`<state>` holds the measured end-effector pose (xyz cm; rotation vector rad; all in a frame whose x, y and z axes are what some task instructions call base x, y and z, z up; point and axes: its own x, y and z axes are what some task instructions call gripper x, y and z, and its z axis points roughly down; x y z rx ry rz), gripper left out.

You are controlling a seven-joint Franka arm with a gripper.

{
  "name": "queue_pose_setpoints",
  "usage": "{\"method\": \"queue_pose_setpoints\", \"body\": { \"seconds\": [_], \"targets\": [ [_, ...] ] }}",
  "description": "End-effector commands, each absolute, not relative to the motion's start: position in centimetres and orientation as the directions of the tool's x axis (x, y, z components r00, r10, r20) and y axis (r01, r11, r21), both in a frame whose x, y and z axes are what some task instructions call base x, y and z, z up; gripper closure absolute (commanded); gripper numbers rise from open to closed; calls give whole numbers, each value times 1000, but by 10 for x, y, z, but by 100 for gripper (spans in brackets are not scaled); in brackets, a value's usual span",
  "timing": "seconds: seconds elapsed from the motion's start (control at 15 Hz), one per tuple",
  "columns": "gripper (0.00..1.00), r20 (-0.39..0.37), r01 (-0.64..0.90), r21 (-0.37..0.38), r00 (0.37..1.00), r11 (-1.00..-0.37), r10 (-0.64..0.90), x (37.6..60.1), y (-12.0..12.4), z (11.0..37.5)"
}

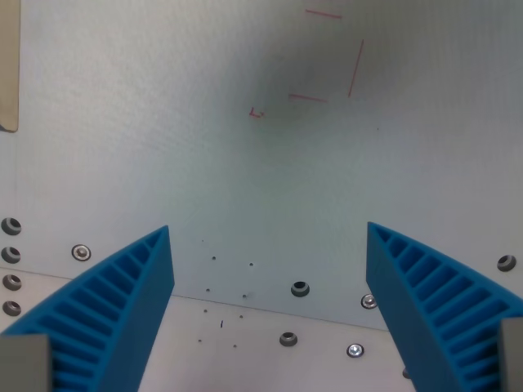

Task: Move in base negative y

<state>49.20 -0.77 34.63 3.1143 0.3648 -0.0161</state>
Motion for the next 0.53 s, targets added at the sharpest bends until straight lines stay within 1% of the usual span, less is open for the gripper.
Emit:
{"method": "queue_pose_setpoints", "body": {
  "seconds": [0.07, 0.53],
  "targets": [
    [0, -5, 231, 6, 973, -973, 231, 491, -13, 349],
    [0, -5, 231, 6, 973, -973, 231, 483, -51, 348]
  ]
}}
